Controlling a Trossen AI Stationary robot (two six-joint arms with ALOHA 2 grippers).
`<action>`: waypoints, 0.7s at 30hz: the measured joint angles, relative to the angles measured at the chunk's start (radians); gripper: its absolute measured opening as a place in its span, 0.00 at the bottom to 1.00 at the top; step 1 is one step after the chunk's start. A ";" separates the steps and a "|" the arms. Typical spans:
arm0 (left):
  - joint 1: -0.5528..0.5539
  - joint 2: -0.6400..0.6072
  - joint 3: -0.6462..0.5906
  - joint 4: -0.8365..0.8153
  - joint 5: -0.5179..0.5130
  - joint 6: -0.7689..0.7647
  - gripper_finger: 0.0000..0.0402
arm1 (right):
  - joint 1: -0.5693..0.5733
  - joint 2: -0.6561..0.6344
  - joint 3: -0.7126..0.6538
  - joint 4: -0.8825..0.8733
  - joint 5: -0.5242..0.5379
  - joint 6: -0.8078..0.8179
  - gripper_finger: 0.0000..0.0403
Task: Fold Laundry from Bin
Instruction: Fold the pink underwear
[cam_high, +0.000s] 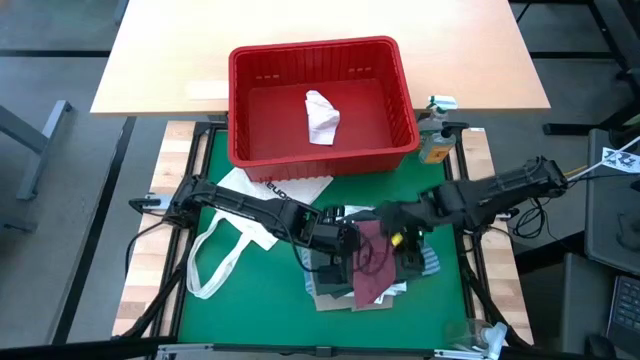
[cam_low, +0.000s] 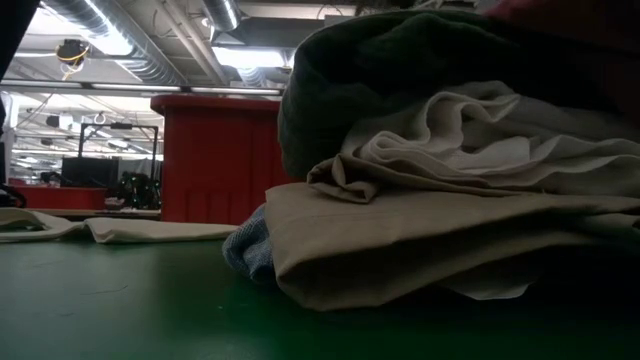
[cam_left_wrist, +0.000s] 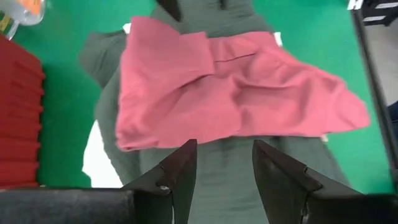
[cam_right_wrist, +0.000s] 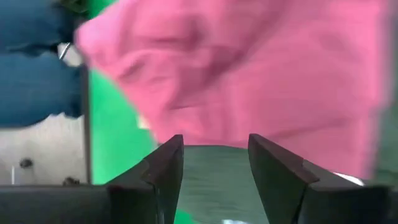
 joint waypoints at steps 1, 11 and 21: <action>-0.007 0.000 0.000 0.006 0.000 0.000 0.37 | 0.029 0.000 0.000 0.013 0.000 0.001 0.45; -0.105 0.013 0.000 0.103 0.000 0.003 0.37 | 0.361 0.009 0.001 0.172 0.268 0.002 0.45; -0.214 0.094 0.001 0.246 -0.041 0.224 0.37 | 0.551 0.010 0.001 0.189 0.448 0.127 0.45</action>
